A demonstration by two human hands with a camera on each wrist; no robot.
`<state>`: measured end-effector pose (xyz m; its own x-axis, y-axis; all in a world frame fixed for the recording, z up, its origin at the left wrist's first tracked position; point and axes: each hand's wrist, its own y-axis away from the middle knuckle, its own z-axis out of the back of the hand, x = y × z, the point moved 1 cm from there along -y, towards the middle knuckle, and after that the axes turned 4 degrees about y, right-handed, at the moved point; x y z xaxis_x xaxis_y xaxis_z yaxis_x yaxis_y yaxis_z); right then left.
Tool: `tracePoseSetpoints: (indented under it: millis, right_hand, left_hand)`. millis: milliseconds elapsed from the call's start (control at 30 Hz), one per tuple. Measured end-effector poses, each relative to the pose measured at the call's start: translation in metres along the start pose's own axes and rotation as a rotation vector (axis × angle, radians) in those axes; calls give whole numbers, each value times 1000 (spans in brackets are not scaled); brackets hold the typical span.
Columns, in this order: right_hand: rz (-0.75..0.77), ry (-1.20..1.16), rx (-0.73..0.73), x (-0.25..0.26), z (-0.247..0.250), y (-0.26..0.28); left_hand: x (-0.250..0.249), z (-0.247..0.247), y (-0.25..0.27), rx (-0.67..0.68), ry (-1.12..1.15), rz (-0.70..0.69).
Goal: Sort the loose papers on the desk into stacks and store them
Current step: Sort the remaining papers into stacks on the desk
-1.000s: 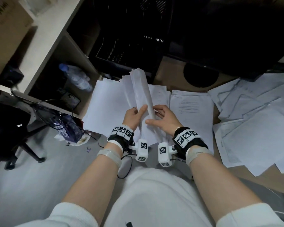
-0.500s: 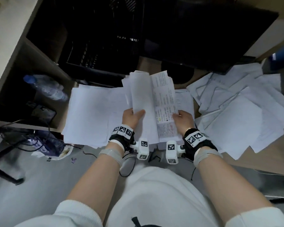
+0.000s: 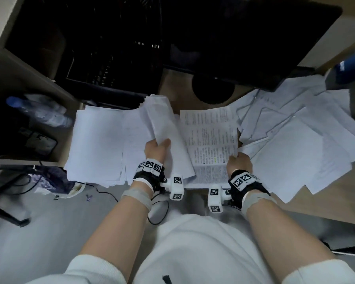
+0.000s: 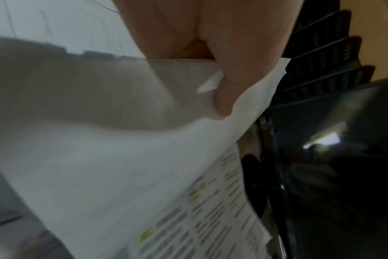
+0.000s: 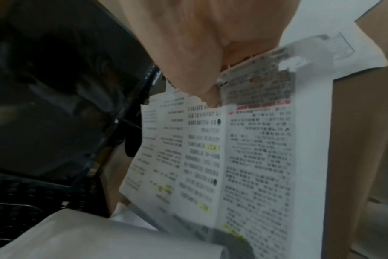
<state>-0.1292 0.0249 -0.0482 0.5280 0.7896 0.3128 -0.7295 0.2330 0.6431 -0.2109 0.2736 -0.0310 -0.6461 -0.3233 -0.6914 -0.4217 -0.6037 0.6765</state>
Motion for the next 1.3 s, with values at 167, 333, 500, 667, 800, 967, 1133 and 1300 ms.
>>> tracePoseSetpoints:
  millis: [167,333,500,667,800,967,1133,1300]
  right_hand:
    - [21,73,150,-14,-3,-26]
    - [73,92,247,-7,-1,-40]
    - [99,99,202,0,7,-36]
    - [494,-212,549,15,24,-27]
    - [637,-198,817,22,35,-8]
    - [723,-83,844,22,45,-4]
    - [772,-27,777,37,45,7]
    - [793,-25,717,59,35,26]
  left_hand:
    - [9,-9,13,-150,4,-11]
    - [33,-28,43,-252,32,13]
    - [42,-48,64,-238,20,24]
    - [37,-75,77,-154,80,-9]
    - [30,-93,86,-52,154,1]
    - [14,-96,96,7,207,-24]
    - [4,-89,95,49,280,-31]
    - [-8,-65,79,121,299,-83]
